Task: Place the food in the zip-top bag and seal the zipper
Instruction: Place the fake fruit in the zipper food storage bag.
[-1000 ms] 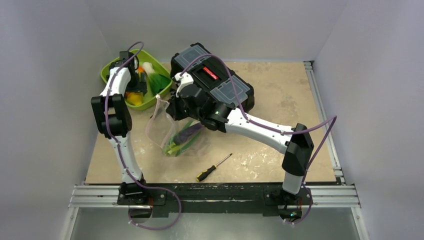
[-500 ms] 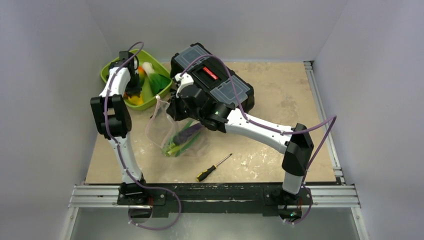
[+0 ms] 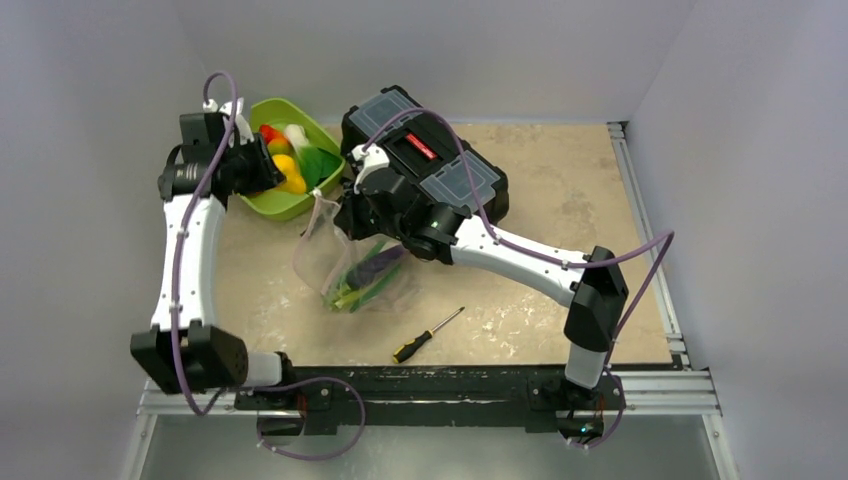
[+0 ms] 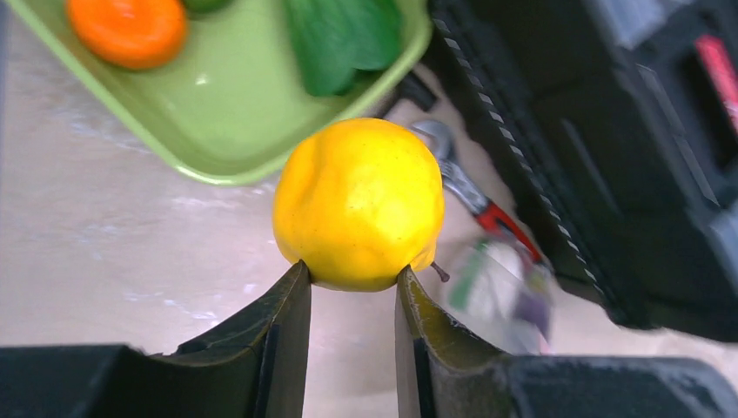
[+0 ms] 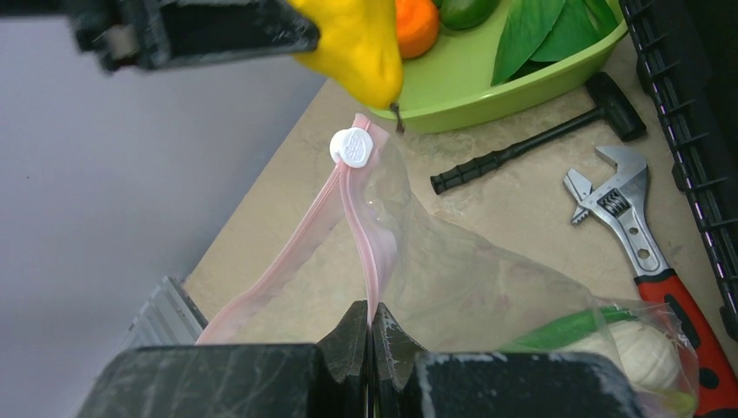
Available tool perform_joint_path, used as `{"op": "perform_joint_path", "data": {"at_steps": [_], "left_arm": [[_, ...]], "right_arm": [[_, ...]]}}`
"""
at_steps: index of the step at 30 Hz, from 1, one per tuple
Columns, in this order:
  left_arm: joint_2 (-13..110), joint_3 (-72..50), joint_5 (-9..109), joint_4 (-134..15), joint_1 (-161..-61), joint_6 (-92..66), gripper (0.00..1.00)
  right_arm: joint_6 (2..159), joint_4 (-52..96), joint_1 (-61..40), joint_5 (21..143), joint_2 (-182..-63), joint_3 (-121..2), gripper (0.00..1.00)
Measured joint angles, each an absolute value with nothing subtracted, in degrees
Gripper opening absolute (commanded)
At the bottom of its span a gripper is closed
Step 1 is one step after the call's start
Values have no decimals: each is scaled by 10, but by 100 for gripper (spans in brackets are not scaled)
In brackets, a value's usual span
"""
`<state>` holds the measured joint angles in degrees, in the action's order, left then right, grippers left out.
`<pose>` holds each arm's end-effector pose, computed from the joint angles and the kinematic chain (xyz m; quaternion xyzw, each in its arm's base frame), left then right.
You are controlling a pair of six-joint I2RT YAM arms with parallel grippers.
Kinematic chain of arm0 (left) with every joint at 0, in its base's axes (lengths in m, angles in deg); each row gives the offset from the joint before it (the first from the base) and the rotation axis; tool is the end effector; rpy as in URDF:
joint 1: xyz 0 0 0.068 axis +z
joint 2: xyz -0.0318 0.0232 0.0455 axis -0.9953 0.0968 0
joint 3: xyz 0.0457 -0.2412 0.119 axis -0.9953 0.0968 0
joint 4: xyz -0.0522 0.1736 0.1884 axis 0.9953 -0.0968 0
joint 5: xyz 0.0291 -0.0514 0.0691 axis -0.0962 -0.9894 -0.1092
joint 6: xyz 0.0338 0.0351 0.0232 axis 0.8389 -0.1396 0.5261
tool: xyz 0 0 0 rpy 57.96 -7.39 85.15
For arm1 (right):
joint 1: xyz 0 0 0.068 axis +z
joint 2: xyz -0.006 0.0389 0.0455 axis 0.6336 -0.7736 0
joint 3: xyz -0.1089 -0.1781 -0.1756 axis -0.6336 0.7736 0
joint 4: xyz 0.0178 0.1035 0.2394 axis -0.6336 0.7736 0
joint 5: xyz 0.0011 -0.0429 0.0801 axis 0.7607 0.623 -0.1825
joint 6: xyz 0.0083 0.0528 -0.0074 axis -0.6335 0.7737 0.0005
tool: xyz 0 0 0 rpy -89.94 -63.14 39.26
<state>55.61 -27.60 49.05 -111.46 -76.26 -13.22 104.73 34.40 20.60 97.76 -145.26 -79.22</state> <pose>0.2990 0.0373 0.3880 -0.1289 0.9063 -0.0847 0.3934 0.2221 0.3739 0.3557 -0.1674 0.8057 0.3640 0.4363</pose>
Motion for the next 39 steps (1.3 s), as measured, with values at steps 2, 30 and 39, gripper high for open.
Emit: {"op": "perform_joint_path", "data": {"at_steps": [2,30,39], "left_arm": [[492,-231,447,-1106,-765,-147,0],[181,-139,336,-1195,-901,-150,0],[284,-135,316,-1230,-913,-78,0]], "right_arm": [[1048,344,206,978,-1452,-792,0],[1044,327,174,932,-1414,-761,0],[1026,297,170,903,-1400,-742,0]]}}
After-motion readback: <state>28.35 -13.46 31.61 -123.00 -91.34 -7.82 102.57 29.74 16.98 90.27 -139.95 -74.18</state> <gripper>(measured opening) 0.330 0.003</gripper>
